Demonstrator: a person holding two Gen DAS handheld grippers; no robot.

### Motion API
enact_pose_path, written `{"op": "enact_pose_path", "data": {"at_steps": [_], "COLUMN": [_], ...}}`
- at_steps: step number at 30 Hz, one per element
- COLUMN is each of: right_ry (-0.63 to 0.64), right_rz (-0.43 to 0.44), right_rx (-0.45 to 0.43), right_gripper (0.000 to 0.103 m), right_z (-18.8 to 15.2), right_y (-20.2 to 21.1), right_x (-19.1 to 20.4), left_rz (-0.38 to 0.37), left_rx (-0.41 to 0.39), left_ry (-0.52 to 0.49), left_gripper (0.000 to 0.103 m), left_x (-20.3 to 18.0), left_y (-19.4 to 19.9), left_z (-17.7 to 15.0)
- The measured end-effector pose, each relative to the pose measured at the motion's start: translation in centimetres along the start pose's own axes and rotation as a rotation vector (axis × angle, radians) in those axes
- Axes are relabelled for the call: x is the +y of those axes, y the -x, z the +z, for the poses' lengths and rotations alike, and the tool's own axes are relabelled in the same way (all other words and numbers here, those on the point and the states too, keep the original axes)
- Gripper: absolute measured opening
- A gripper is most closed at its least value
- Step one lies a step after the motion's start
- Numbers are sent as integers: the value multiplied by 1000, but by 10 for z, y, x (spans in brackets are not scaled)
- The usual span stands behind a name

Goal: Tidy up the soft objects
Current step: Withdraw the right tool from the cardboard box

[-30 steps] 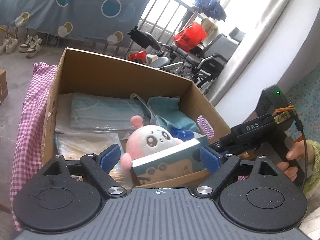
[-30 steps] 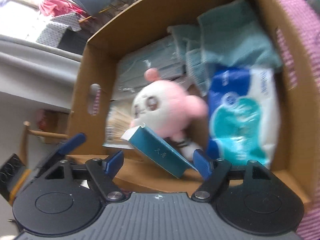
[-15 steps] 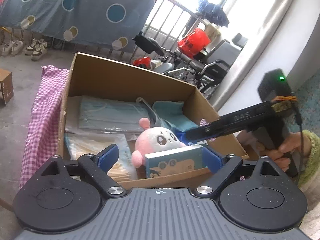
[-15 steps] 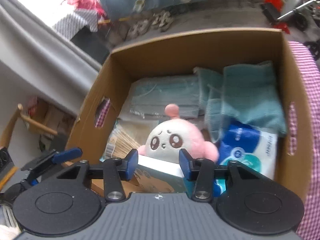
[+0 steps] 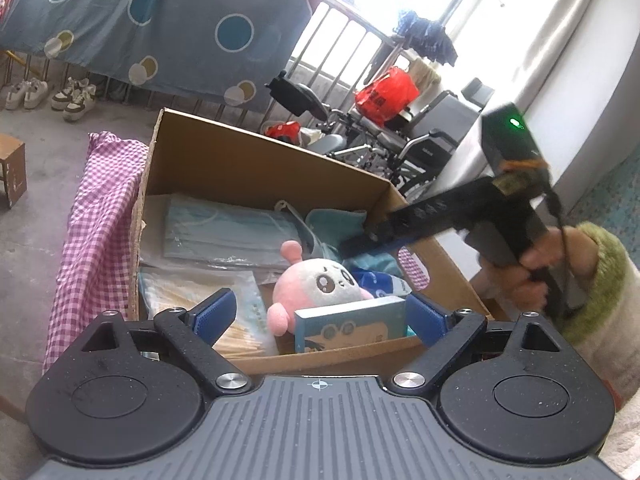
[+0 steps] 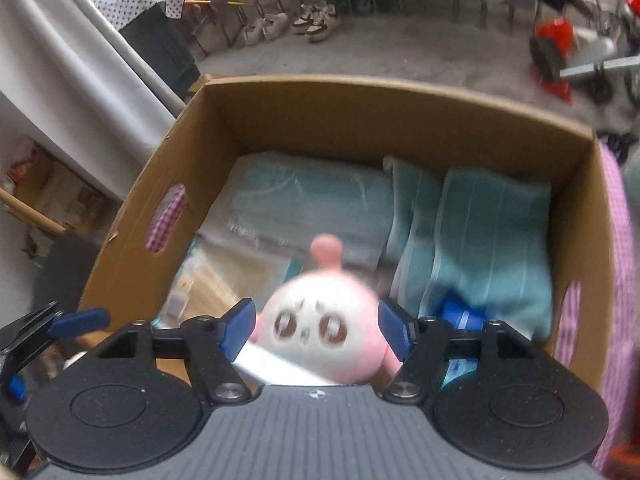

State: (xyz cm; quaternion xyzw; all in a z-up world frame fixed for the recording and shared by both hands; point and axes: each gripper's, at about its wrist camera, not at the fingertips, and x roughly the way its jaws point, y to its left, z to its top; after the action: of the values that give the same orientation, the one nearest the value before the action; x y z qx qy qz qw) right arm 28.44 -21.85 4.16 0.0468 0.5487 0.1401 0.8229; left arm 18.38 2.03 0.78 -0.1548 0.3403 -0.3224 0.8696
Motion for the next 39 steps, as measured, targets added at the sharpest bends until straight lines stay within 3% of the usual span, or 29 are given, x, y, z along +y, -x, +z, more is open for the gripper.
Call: {"op": "enact_pose_path", "data": {"at_steps": [6, 8, 9, 10, 11, 19, 28, 33, 39], "right_ry": [28, -5, -14, -28, -40, -25, -127, -163, -206], "right_rz": [-41, -36, -16, 7, 14, 30, 11, 43, 141], "right_rx": [50, 85, 98, 107, 99, -54, -46, -110, -198], "right_gripper": [65, 40, 32, 13, 8, 5, 8, 9, 9], "right_z": [29, 34, 34, 33, 33, 40, 53, 38, -3], "right_y": [-45, -62, -68, -73, -73, -44, -60, -20, 46], "right_x": [-1, -8, -11, -13, -15, -11, -35, -43, -49], "left_rz": [-3, -4, -4, -4, -2, 3, 1, 10, 40], "left_rx": [-6, -9, -10, -10, -11, -12, 0, 1, -21], "left_ry": [10, 15, 17, 18, 19, 31, 19, 6, -16], "left_gripper": [92, 92, 92, 92, 92, 92, 92, 94, 98], "left_x": [2, 2, 3, 3, 4, 8, 2, 0, -5], "left_y": [2, 4, 4, 5, 5, 5, 3, 4, 10], "left_z": [-2, -3, -3, -3, -3, -4, -4, -6, -5]}}
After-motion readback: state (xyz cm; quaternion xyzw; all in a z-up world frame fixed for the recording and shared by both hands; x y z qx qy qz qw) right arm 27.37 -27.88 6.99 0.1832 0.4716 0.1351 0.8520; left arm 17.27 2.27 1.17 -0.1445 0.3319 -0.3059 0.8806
